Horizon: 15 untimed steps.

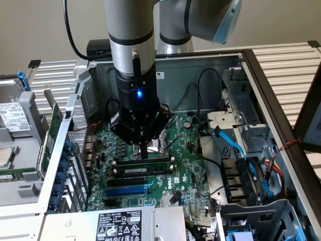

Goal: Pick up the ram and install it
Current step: 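Press down the ram until it locks into place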

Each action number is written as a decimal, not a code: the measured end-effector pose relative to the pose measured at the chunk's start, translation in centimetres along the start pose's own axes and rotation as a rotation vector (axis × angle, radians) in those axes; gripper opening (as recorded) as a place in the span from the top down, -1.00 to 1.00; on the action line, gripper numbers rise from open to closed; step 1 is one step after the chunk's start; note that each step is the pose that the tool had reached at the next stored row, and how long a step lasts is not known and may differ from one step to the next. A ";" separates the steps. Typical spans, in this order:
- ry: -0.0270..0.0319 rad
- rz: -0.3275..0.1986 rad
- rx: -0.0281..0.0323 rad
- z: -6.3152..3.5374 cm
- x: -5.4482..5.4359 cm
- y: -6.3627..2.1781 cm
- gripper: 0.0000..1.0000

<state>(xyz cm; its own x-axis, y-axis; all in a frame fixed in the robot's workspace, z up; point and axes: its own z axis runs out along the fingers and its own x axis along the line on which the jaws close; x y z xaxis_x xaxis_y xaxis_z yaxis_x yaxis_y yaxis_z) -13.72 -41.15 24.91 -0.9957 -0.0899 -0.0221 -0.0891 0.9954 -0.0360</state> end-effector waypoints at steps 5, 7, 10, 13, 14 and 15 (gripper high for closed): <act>0.0021 0.069 0.0017 0.00 0.0 0.00 0.79; 0.0032 0.097 0.0023 0.00 0.0 0.00 0.79; 0.0047 0.140 0.0033 0.00 0.0 0.00 0.79; 0.0053 0.159 0.0038 0.00 0.0 0.00 0.79; 0.0054 0.159 0.0039 0.00 0.0 0.00 0.79; 0.0054 0.159 0.0039 0.00 0.0 0.00 0.79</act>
<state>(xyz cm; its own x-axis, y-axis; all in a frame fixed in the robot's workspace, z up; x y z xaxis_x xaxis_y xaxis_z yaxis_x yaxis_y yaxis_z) -13.72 -41.15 24.91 -0.9974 0.0689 -0.0225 0.0697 0.9969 -0.0363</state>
